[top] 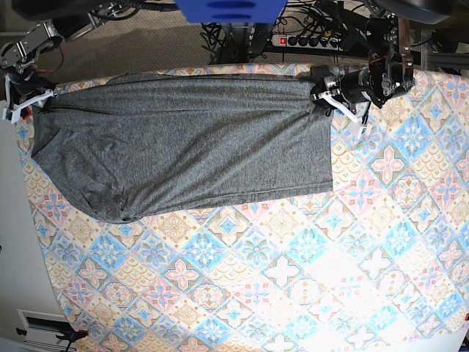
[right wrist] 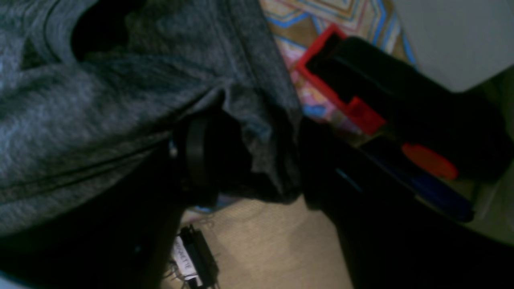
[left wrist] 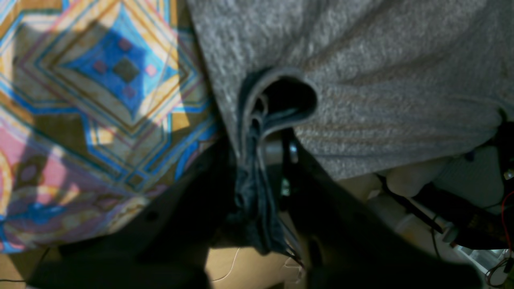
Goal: Layout the t-shirt on the table in an organized manner, then fold the t-shirt properly
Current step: 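Pull the shirt taut between both grippers, stretching it lengthwise, then slide the left gripper along the shirt edge toward its other corner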
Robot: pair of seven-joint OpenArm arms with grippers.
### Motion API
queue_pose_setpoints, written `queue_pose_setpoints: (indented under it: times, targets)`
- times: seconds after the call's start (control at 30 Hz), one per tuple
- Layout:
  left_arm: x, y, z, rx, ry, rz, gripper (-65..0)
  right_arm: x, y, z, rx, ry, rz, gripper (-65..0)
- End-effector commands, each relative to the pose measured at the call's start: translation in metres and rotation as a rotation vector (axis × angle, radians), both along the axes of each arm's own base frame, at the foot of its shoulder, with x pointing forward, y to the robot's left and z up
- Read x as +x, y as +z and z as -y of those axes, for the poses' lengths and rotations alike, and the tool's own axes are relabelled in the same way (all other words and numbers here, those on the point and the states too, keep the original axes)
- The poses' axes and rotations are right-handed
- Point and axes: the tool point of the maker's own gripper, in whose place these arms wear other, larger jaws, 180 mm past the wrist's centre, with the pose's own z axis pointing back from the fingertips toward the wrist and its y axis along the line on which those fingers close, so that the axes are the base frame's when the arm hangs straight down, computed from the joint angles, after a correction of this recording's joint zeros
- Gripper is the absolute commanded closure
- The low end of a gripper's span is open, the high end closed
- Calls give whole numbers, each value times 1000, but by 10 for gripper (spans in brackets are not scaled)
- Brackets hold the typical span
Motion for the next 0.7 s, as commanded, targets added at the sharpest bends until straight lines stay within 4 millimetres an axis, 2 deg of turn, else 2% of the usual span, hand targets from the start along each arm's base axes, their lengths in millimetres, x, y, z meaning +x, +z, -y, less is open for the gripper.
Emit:
queue_pose_setpoints:
  times: [0.0, 0.1, 0.3, 0.43, 0.57, 0.67]
  targets:
    - [3, 4, 0, 5, 9, 18, 0, 9, 16, 12, -43, -2, 34, -293]
    - [3, 2, 10, -24, 34, 15, 0, 10, 16, 12, -43, -3, 37, -293]
    - [-4, -6, 19, -88, 244, -129, 0, 5, 12, 10, -26, -3, 0, -293]
    - [-7, 9, 39, -172, 138, -249, 0, 5, 12, 10, -27, -3, -2, -293]
    - [34, 21, 40, -187, 138, -175, 0, 5, 12, 10, -27, -3, -2, -293]
    - [40, 28, 38, -179, 135, -143, 0, 5, 12, 10, -27, -3, -2, -293]
